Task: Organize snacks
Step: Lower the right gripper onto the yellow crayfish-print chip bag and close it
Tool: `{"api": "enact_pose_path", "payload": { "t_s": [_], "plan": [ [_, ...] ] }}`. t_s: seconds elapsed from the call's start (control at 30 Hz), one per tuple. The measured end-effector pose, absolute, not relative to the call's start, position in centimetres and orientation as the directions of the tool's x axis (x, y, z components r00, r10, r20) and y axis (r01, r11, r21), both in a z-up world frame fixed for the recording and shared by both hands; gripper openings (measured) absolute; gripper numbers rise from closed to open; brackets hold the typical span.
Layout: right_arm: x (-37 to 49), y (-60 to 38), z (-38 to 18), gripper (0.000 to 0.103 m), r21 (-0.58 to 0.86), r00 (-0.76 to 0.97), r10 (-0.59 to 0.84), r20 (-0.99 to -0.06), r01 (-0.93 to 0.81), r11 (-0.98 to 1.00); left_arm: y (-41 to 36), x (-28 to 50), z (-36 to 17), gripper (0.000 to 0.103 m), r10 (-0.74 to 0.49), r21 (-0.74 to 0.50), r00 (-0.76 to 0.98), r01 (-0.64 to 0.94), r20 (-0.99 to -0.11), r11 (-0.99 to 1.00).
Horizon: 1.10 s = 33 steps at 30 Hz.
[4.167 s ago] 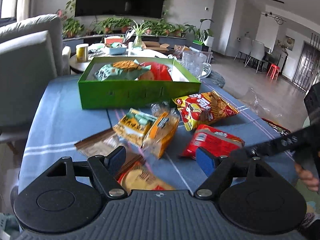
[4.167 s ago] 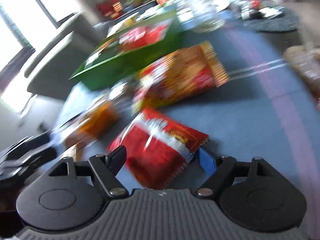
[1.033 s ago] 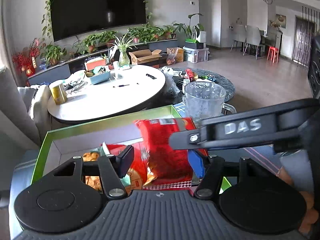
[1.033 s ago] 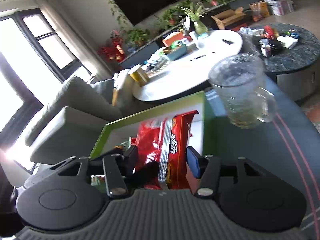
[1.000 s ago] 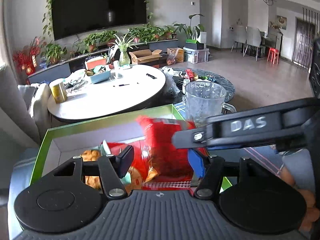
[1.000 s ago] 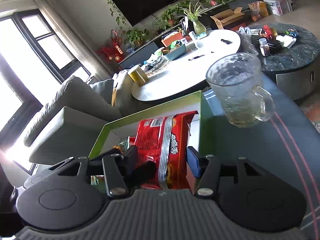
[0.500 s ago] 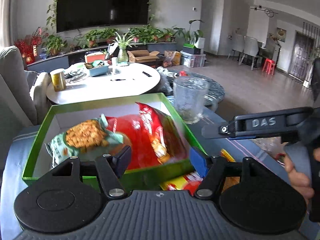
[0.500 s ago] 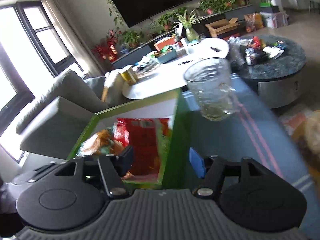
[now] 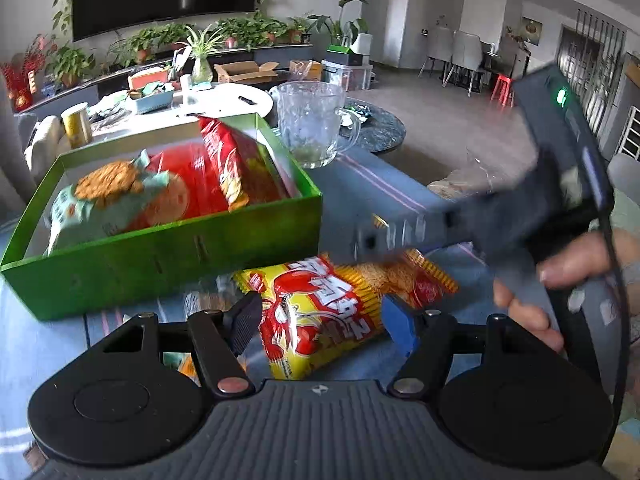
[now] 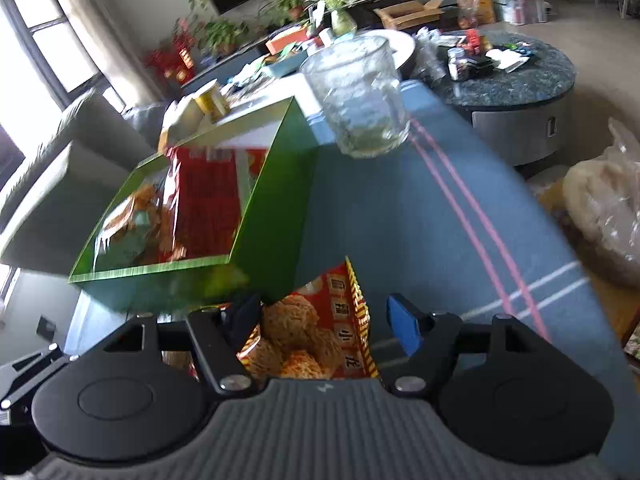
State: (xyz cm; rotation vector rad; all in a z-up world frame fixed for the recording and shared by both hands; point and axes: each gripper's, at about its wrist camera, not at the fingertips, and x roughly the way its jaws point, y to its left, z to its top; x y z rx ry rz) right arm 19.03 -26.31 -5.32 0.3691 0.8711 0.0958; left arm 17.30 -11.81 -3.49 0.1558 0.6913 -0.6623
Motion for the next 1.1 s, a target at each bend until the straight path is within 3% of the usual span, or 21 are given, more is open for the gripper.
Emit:
{"api": "enact_pose_path", "payload": {
  "t_s": [0.47,0.53,0.73,0.9,1.1],
  "plan": [
    [11.5,-24.6,-5.9,0.086,0.36,0.603,0.398,-0.691,-0.19,0.913,-7.0,13.4,-4.6,0.065,-0.529,-0.176,0.53,0.576,-0.662,0.798],
    [10.6,-24.3,-5.8,0.086,0.363,0.595,0.412,-0.69,-0.208,0.908,-6.4,13.1,-5.2,0.07,-0.535,-0.203,0.514,0.566,-0.67,0.799],
    [9.8,-24.0,-5.4,0.086,0.369,0.608,0.388,-0.693,-0.163,0.915,-5.4,12.8,-6.0,0.072,-0.557,-0.283,0.492,0.525,-0.669,0.803],
    [9.0,-23.8,-5.0,0.086,0.353,0.644,0.324,-0.693,-0.089,0.931,-5.2,12.3,-6.7,0.078,-0.523,-0.279,0.521,0.476,-0.674,0.834],
    [7.9,-23.2,-4.2,0.086,0.293,0.669,0.25,-0.7,-0.05,0.955,-6.0,11.4,-6.6,0.078,-0.473,-0.222,0.568,0.455,-0.673,0.862]
  ]
}}
